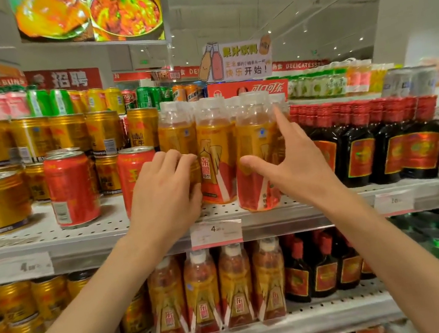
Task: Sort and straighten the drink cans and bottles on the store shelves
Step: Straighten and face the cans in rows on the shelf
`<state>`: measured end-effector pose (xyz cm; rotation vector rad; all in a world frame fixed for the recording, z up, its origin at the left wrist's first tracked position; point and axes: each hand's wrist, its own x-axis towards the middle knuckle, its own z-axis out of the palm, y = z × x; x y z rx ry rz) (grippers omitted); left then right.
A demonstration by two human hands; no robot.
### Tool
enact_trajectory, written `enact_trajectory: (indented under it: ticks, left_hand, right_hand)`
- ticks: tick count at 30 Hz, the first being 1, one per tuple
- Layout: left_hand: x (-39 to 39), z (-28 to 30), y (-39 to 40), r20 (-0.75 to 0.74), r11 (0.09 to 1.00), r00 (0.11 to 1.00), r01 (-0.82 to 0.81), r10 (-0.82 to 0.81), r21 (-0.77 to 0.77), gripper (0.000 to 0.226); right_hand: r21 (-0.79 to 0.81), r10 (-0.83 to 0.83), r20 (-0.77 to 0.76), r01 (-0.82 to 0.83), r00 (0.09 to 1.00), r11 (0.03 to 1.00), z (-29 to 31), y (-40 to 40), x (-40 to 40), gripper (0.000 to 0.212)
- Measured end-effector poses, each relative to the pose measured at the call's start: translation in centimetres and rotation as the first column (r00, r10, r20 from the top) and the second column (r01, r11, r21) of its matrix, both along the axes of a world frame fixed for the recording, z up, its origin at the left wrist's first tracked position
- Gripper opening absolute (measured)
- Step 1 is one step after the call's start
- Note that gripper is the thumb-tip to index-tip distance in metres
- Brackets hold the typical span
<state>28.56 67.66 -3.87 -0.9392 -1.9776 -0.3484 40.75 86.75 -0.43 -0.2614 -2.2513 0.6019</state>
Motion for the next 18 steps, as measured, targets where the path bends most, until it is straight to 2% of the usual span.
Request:
enact_trajectory:
  ticks: [7, 10, 14, 16, 18]
  left_hand:
    - [-0.2, -0.2, 0.3, 0.015, 0.998, 0.999, 0.038, -0.038, 0.042, 0.041]
    - [-0.2, -0.1, 0.4, 0.015, 0.998, 0.999, 0.038, -0.039, 0.048, 0.040]
    - [-0.3, -0.2, 0.5, 0.012, 0.998, 0.999, 0.038, -0.038, 0.046, 0.041]
    - [-0.3, -0.2, 0.6, 0.010, 0.998, 0.999, 0.036, -0.036, 0.047, 0.041]
    - [-0.2, -0.2, 0.6, 0.009, 0.998, 0.999, 0.036, -0.037, 0.049, 0.040]
  right_hand:
    - [-0.013, 0.059, 0.000, -0.059, 0.998, 0.998, -0.7, -0.5, -1.6, 0.101]
    - [0.031, 0.056, 0.062, -0.058, 0.996, 0.998, -0.5, 0.0, -1.0, 0.095]
    - [0.164, -0.119, -0.036, 0.123, 0.992, 0.979, 0.2, 2.4, 0.7, 0.063]
    - [0.286, -0.291, 0.070, 0.260, 0.954, 0.922, -0.4, 3.2, 0.9, 0.057]
    - [0.398, -0.412, 0.174, 0.319, 0.894, 0.860, -1.7, 3.7, 0.8, 0.056]
